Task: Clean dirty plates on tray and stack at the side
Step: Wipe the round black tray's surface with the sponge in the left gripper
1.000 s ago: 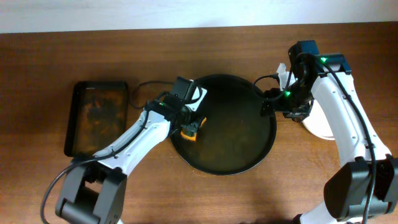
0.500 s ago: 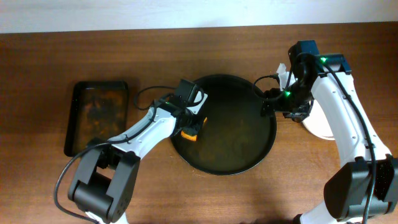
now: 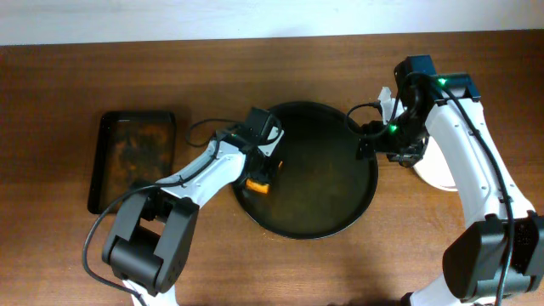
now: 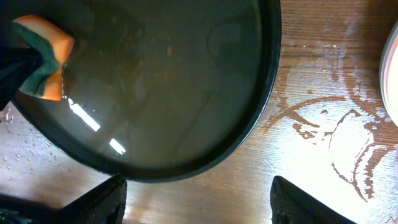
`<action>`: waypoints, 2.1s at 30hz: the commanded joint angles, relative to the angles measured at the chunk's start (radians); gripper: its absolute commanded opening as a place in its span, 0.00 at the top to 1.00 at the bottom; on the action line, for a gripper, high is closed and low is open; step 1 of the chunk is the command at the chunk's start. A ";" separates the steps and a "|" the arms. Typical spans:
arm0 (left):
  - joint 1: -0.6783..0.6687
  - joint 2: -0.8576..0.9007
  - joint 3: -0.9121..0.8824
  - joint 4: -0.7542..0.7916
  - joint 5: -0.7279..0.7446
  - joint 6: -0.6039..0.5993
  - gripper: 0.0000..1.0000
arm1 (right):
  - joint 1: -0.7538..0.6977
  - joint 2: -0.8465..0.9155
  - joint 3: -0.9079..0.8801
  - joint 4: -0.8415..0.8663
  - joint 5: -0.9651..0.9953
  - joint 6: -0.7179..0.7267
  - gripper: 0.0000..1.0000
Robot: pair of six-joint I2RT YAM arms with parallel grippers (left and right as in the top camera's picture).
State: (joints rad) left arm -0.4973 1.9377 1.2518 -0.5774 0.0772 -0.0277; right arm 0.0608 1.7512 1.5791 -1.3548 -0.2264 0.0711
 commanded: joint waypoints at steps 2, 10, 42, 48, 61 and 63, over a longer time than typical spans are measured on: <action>0.003 -0.105 0.048 -0.120 -0.029 -0.014 0.96 | 0.005 -0.027 0.008 0.000 0.006 -0.004 0.26; 0.003 -0.129 0.005 -0.216 0.034 -0.070 0.96 | 0.005 -0.027 0.008 0.000 0.006 -0.004 0.25; -0.001 -0.155 -0.087 0.004 0.016 -0.103 0.74 | 0.005 -0.027 0.008 -0.010 0.006 -0.005 0.25; -0.037 -0.040 -0.087 0.006 0.012 -0.103 0.75 | 0.005 -0.027 0.008 -0.010 0.006 -0.005 0.25; 0.021 -0.138 0.000 0.046 0.416 -0.103 1.00 | 0.005 -0.027 0.008 -0.019 0.040 -0.005 0.25; 0.048 -0.130 -0.009 0.046 0.468 -0.103 1.00 | 0.005 -0.027 0.008 -0.019 0.040 -0.005 0.25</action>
State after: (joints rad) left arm -0.4961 1.8286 1.2366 -0.5320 0.3759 -0.1287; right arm 0.0608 1.7512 1.5791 -1.3705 -0.2047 0.0711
